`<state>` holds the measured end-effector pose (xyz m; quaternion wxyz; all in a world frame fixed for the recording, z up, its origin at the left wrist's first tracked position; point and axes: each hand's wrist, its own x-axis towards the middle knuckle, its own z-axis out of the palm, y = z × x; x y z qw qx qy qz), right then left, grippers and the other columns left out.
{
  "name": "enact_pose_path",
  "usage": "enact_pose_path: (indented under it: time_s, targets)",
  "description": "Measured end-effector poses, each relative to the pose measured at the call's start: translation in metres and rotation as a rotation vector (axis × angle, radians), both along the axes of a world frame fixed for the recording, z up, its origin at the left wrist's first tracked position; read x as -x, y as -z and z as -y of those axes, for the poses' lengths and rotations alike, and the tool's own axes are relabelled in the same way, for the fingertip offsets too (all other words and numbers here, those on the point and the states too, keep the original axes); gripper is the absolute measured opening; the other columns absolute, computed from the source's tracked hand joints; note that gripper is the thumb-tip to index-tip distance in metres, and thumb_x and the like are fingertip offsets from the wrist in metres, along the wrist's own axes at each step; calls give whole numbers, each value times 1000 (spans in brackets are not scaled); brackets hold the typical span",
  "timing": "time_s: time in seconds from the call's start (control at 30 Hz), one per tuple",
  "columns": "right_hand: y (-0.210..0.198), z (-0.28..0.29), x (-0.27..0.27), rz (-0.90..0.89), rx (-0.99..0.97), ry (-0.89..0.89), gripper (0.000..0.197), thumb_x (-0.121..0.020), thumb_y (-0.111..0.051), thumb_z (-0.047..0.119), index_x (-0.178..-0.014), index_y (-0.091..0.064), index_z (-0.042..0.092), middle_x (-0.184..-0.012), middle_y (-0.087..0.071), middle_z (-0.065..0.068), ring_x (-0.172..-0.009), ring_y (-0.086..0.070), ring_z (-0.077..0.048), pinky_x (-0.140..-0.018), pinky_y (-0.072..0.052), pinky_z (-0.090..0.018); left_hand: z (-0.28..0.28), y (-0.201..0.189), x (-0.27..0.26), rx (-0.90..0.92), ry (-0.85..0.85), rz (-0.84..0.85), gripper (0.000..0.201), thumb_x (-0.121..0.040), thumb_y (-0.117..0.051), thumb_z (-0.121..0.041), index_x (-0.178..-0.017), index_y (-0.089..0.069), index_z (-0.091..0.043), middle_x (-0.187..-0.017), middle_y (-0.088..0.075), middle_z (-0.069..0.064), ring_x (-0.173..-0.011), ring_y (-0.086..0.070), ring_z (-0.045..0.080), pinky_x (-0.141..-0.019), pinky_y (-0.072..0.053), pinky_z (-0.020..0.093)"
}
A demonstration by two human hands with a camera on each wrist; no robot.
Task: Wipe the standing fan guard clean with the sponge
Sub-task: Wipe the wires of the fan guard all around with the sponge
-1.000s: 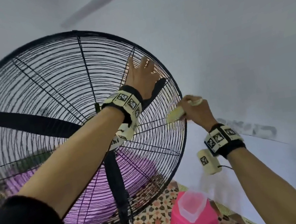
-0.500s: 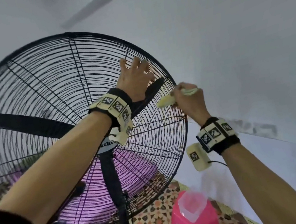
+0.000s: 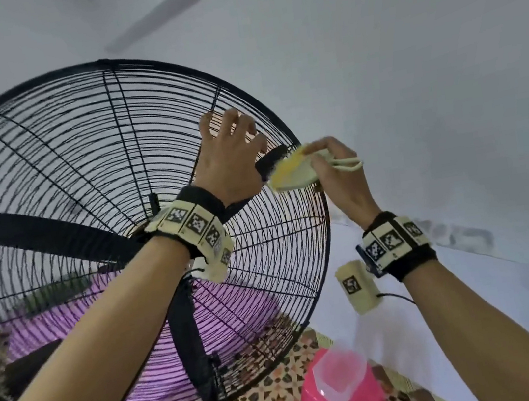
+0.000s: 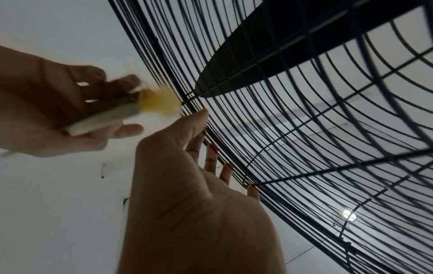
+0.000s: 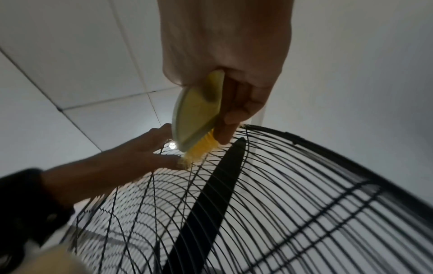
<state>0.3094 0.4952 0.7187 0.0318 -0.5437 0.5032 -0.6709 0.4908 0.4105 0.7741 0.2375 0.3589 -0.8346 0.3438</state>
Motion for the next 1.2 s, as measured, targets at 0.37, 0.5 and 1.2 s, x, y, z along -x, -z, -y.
enact_pose_path:
  time_s: [0.37, 0.5, 1.2]
  targets:
    - [12, 6, 37, -24, -437, 20, 19, -94, -56, 17, -88, -74, 15, -95, -74, -13, -70, -75, -28, -52, -57, -30, 17, -1, 7, 17, 24, -42, 42, -80, -66, -36, -122, -64, -31, -147, -39, 3, -146, -26, 33, -119, -16, 67]
    - [-27, 10, 40, 106, -24, -96, 23, -96, -50, 5, -85, -67, 16, -96, -69, -1, -71, -71, -12, -49, -54, -26, 12, -1, 12, 55, 11, 0, 52, -74, -71, -39, -125, -62, -33, -168, -15, 1, -155, -9, 38, -119, -13, 72]
    - [10, 38, 97, 203, -518, -361, 31, -95, -44, 8, -119, -60, 20, -113, -67, -17, -82, -76, -36, -65, -56, -30, 16, -8, 30, -42, -119, 89, 62, -77, -72, -37, -135, -54, -24, -168, -20, -9, -158, -3, 28, -115, -12, 78]
